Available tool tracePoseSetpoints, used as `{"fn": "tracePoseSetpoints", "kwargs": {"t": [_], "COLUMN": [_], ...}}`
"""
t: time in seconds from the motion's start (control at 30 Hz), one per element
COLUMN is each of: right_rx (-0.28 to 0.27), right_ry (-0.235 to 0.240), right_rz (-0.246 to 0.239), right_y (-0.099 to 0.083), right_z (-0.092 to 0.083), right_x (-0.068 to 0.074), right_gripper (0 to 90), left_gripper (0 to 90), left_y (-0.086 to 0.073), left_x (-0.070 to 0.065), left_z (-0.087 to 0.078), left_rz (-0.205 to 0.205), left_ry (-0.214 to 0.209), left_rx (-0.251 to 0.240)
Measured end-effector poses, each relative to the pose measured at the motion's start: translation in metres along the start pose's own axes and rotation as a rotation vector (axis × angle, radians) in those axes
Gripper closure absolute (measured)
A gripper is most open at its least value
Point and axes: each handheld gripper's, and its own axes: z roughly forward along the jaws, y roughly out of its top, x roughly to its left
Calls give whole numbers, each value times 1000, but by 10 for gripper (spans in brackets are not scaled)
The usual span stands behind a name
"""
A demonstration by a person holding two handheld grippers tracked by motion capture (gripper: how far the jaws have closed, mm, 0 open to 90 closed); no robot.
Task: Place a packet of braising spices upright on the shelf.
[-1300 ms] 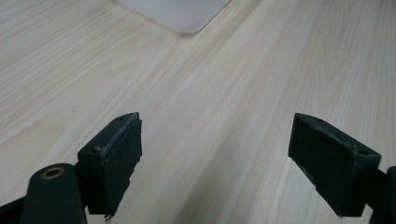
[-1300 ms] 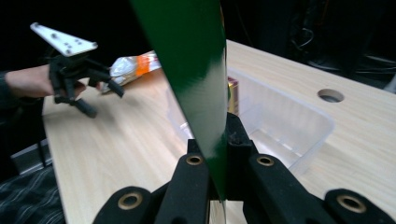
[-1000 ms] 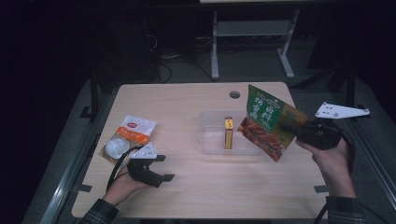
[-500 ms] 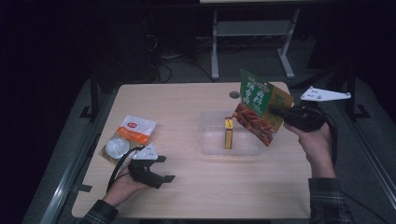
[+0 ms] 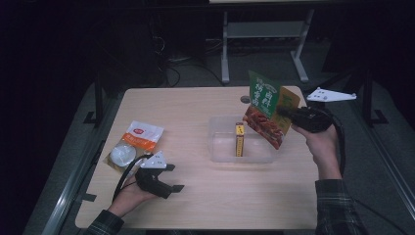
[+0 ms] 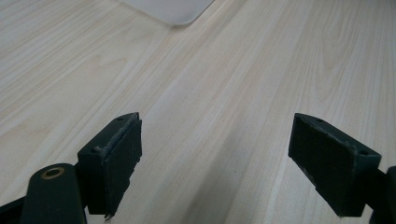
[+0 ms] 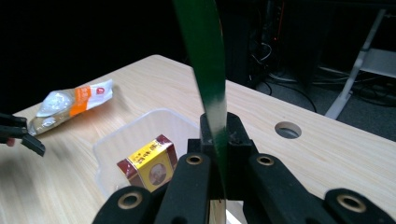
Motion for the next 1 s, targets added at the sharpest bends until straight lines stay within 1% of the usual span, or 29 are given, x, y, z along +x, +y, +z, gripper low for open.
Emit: {"fn": "tracePoseSetpoints", "kwargs": {"t": [0.27, 0.43, 0.63, 0.87, 0.9, 1.0], "right_rx": [29, 48, 55, 56, 61, 75], "right_ry": [-6, -10, -1, 25, 26, 31], "right_rz": [-1, -17, -15, -7, -6, -12], "right_y": [-7, -9, -15, -22, -23, -25], "right_z": [11, 16, 22, 26, 27, 29], "right_x": [-2, -1, -1, -3, -3, -2], "right_gripper": [895, 894, 894, 892, 892, 889], "left_gripper": [170, 170, 170, 170, 170, 170], "left_y": [0, 0, 0, 0, 0, 0], "left_x": [0, 0, -1, -1, -1, -2], "left_z": [0, 0, -1, 0, -1, -1], "left_rz": [1, 1, 6, 7, 14, 14], "left_ry": [-4, -4, -4, -7, -5, -6], "left_rx": [5, 6, 8, 10, 8, 10]}}
